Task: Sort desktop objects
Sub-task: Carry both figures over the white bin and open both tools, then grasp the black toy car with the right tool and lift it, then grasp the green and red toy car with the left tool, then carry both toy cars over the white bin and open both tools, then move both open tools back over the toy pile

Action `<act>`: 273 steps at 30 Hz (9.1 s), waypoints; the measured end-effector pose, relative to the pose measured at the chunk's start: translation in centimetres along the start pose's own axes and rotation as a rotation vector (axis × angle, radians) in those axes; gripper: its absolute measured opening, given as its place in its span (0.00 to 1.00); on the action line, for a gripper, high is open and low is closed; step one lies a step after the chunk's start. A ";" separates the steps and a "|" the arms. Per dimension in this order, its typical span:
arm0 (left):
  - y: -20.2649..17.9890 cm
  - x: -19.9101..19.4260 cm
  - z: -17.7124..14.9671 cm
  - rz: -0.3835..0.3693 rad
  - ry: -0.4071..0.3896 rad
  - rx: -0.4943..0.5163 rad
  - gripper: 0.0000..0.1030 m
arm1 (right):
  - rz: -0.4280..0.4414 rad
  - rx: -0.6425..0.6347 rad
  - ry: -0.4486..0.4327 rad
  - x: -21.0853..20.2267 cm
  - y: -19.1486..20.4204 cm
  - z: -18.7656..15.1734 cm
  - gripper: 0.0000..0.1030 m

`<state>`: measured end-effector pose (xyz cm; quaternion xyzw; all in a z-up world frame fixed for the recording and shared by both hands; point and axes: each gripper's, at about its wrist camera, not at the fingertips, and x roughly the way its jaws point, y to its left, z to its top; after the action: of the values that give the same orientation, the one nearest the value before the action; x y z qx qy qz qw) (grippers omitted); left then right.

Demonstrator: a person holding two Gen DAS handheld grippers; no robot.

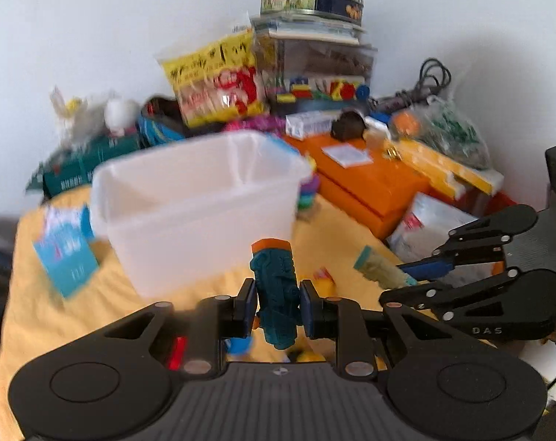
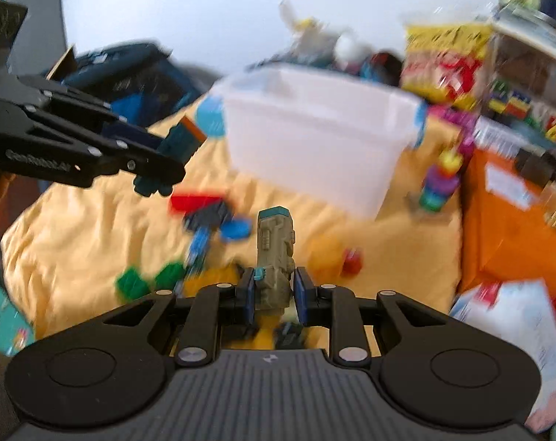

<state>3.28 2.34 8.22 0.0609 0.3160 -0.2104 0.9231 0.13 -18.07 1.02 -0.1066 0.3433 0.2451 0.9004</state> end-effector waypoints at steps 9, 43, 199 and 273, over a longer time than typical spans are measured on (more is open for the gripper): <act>4.4 2.8 6.2 0.100 -0.099 0.044 0.27 | -0.110 0.025 -0.108 2.5 -3.0 6.4 0.24; 1.8 1.6 -3.5 0.082 0.064 -0.094 0.64 | -0.021 0.055 -0.127 2.6 -2.3 3.8 0.55; -11.8 2.0 -13.7 0.073 0.304 0.169 0.41 | 0.186 0.131 0.207 2.3 -1.0 -8.6 0.42; 1.1 2.5 -2.3 0.159 0.041 0.045 0.63 | -0.037 0.051 -0.144 4.5 -2.8 5.7 0.45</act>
<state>4.25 3.04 4.91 0.1109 0.3242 -0.1422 0.9286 7.67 -16.76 2.30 -0.0723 0.2817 0.2266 0.9296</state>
